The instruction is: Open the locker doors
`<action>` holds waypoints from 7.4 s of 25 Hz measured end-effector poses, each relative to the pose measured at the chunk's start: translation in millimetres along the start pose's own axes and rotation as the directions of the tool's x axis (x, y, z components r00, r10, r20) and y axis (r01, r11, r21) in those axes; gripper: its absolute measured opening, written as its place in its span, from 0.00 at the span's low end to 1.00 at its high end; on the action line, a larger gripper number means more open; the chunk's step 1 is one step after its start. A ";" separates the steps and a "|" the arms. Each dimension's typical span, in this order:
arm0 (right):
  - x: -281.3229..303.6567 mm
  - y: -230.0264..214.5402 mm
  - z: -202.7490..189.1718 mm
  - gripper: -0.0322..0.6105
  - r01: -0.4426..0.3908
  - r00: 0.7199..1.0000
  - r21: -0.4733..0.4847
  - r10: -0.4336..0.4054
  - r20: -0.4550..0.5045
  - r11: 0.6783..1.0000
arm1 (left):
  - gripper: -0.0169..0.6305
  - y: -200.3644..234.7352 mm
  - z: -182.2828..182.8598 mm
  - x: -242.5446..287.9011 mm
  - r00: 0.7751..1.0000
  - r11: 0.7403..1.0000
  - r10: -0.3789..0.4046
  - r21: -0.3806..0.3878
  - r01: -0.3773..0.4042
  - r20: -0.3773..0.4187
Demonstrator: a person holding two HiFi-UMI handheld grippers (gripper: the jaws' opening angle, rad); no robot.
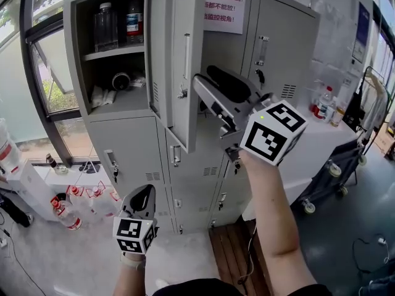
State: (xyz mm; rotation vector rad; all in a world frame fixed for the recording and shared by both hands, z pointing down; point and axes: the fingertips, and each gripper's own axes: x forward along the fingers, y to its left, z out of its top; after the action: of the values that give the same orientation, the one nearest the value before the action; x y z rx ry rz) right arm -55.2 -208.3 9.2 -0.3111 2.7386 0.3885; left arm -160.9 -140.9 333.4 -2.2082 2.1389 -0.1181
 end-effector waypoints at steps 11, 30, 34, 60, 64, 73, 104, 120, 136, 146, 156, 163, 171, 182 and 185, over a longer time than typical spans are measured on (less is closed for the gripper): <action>-3.5 1.1 -1.3 0.33 0.022 1.000 0.017 -0.022 0.022 1.000 | 0.06 5.1 -5.3 -4.1 1.000 1.000 -0.004 -0.005 0.004 -0.012; -67.5 38.1 -168.4 0.32 0.215 0.976 0.181 -0.219 0.006 0.960 | 0.06 64.7 -57.1 -39.1 0.998 0.997 0.038 -0.066 -0.041 -0.049; -83.9 64.2 -200.3 0.32 0.242 0.970 0.184 -0.241 -0.027 0.953 | 0.06 65.9 -62.9 -41.0 0.999 0.997 0.020 -0.078 -0.022 -0.029; 81.3 206.3 -443.3 0.33 0.183 0.915 0.218 -0.085 -0.394 0.959 | 0.06 215.0 -155.7 -140.6 0.988 0.989 0.104 -0.097 -0.115 -0.116; 115.5 213.4 -462.3 0.34 0.163 0.907 0.211 -0.062 -0.416 0.964 | 0.06 230.8 -161.6 -155.2 0.983 0.986 0.127 -0.092 -0.140 -0.134; 173.8 200.9 -502.4 0.42 0.175 0.893 0.223 -0.059 -0.446 0.959 | 0.06 261.8 -180.0 -173.0 0.962 0.970 0.205 -0.092 -0.224 -0.181; 203.0 215.6 -520.0 0.43 0.158 0.881 0.235 -0.030 -0.472 0.959 | 0.06 275.3 -191.2 -180.4 0.936 0.951 0.273 -0.088 -0.298 -0.223; 137.2 243.6 -487.1 0.32 0.208 0.873 0.185 -0.097 -0.478 0.960 | 0.06 232.1 -193.7 -190.7 0.967 0.979 0.155 -0.101 -0.178 -0.201; 55.3 251.1 -450.7 0.26 0.196 0.887 0.189 -0.092 -0.453 0.962 | 0.06 160.1 -182.2 -156.1 0.985 0.995 0.005 -0.095 -0.022 -0.175; 0.5 240.6 -430.0 0.29 0.205 0.888 0.202 -0.095 -0.449 0.958 | 0.06 103.6 -175.9 -150.2 0.981 0.995 -0.033 -0.101 0.014 -0.192; -62.9 215.9 -409.6 0.29 0.281 0.876 0.176 -0.177 -0.448 0.944 | 0.06 54.2 -168.8 -137.9 0.978 0.994 -0.080 -0.084 0.064 -0.195; -112.8 182.5 -395.6 0.23 0.379 0.853 0.163 -0.276 -0.442 0.911 | 0.06 20.4 -165.1 -123.4 0.970 0.990 -0.135 -0.075 0.122 -0.203; -148.6 142.7 -390.5 0.20 0.453 0.822 0.153 -0.345 -0.453 0.879 | 0.06 -11.3 -162.2 -106.0 0.959 0.981 -0.191 -0.074 0.179 -0.207; -161.7 121.0 -389.4 0.20 0.483 0.805 0.160 -0.365 -0.468 0.861 | 0.06 -41.1 -163.4 -78.8 0.935 0.961 -0.274 -0.103 0.256 -0.224; -168.7 115.7 -385.4 0.20 0.501 0.803 0.175 -0.380 -0.459 0.847 | 0.06 -47.9 -163.6 -67.4 0.924 0.949 -0.314 -0.109 0.297 -0.218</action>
State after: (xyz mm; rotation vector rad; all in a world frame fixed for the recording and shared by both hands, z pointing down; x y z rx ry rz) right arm -52.9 -189.7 445.2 -1.0381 2.9265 -0.2387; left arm -131.7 -70.9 500.4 -2.6807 1.9055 -0.3345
